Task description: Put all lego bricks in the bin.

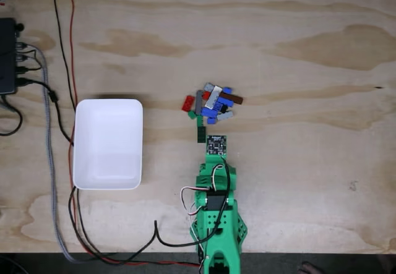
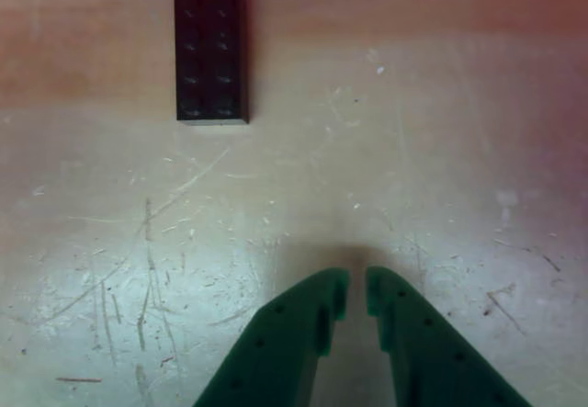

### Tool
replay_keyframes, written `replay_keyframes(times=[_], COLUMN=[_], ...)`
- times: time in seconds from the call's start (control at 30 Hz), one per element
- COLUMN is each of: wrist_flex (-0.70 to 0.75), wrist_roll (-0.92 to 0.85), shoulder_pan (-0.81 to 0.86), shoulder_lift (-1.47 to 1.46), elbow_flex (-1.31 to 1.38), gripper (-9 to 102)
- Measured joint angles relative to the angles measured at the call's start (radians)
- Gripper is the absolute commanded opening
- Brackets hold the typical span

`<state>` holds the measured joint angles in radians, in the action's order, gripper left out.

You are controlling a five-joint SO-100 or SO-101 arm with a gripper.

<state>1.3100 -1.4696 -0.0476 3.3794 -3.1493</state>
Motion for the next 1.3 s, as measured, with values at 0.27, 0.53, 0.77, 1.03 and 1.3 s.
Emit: replay_keyframes(times=[0.27,0.53,0.77,1.03,1.3], wrist_flex=[0.0,0.0,0.0,-0.029,-0.178], wrist_roll=[0.025,0.025,0.025,0.097,0.199], shoulder_pan=[-0.009,-0.009,-0.009,-0.075,-0.158], shoulder_lift=[0.002,0.002,0.002,-0.067,-0.669], elbow_flex=[0.0,0.0,0.0,0.035,0.287], gripper=[0,0,0,13,22])
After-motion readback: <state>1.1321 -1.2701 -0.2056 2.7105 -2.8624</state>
